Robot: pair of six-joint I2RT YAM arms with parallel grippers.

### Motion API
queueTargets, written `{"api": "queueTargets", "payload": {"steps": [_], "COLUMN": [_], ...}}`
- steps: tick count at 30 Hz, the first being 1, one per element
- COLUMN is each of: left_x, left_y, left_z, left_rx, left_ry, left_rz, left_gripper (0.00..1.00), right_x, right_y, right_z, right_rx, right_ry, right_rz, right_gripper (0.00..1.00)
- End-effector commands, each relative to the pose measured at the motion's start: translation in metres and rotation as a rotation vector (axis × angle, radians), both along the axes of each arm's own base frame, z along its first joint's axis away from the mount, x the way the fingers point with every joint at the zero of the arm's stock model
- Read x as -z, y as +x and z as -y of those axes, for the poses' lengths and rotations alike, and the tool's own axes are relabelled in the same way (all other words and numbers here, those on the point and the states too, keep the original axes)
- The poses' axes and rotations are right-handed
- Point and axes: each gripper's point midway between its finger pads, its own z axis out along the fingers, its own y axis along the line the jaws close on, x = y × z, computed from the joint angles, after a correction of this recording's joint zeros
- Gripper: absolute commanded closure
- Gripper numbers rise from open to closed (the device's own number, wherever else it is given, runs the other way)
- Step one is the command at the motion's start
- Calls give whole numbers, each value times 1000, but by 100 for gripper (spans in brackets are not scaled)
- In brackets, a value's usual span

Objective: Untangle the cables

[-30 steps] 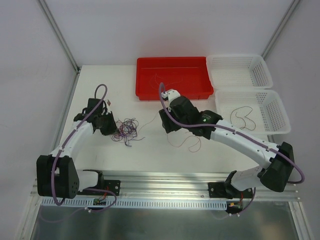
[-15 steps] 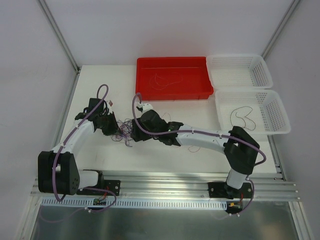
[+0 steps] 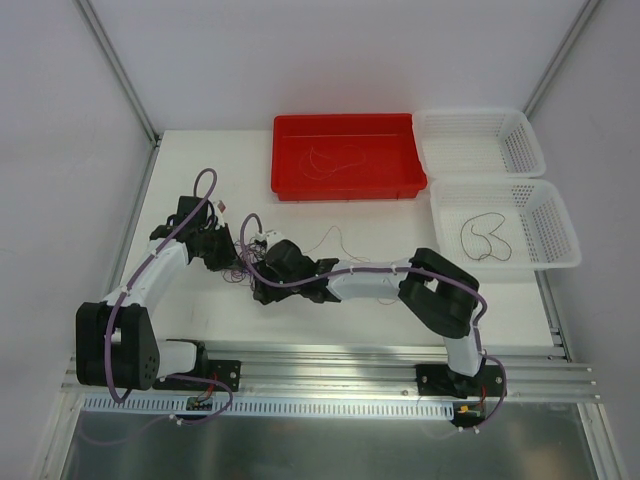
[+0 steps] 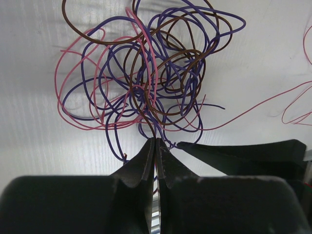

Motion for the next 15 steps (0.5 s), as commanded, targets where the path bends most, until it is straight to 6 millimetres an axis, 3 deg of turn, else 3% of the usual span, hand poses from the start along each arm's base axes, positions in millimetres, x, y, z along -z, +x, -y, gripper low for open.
{"api": "queueTargets", "payload": {"steps": [1,9,15], "left_x": [-5,-4,-3], "left_y": [3,3,2], "left_z": [4,4,7], "left_rx": [34,36,43], "left_ry": [-4,-8,-21], "left_rz": [26,21,10], "left_gripper": [99,98,98], "right_x": [-12,1,-4], "right_y": [-3,8,14], "right_z": [-23,-26,-23], "right_rx": [-95,-110,-106], "right_ry": [68,66,92], "right_rz": [33,72,105], "right_gripper": [53,52,59]}}
